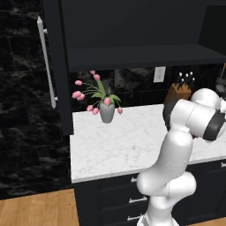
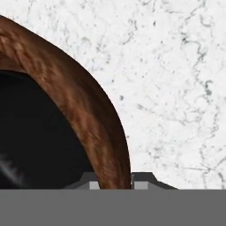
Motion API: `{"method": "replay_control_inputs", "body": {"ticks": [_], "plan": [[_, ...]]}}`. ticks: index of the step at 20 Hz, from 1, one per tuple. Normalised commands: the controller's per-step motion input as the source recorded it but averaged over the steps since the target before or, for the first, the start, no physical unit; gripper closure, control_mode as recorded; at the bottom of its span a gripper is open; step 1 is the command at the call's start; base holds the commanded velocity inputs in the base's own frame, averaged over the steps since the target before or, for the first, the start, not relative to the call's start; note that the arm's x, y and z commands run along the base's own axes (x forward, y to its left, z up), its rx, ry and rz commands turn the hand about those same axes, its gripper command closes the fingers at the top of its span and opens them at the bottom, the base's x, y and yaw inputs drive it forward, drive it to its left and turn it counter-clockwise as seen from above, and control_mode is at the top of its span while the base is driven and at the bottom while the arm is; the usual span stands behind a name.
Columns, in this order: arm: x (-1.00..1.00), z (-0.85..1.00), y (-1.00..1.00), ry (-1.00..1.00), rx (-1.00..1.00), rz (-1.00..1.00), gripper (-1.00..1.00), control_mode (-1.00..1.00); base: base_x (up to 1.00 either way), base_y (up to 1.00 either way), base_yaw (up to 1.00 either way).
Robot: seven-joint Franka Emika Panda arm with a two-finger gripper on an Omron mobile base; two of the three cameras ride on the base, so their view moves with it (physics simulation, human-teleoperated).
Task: Pick up the bowls on the counter and stack them on top of one another in the open cabinet. Place the smaller bowl on top of the larger bowl.
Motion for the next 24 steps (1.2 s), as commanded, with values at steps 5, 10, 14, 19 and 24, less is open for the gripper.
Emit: {"method": "replay_control_inputs", "body": {"ticks": [5,10,14,19,24], "plan": [[-0.56,0.50,0.25,-0.19,-0.05,0.00,1.00,-1.00,0.00,0.00,0.00],[-0.66,0.71,0.35,-0.16,-0.09,-0.01,1.00,-1.00,0.00,0.00,0.00],[-0.80,0.89,0.28,-0.10,-0.09,0.00,1.00,-1.00,0.00,0.00,0.00],[-0.69,0.97,0.31,0.00,-0.06,0.00,1.00,-1.00,0.00,0.00,0.00],[-0.53,1.00,0.37,-0.03,-0.02,0.00,1.00,-1.00,0.00,0.00,0.00]]}}
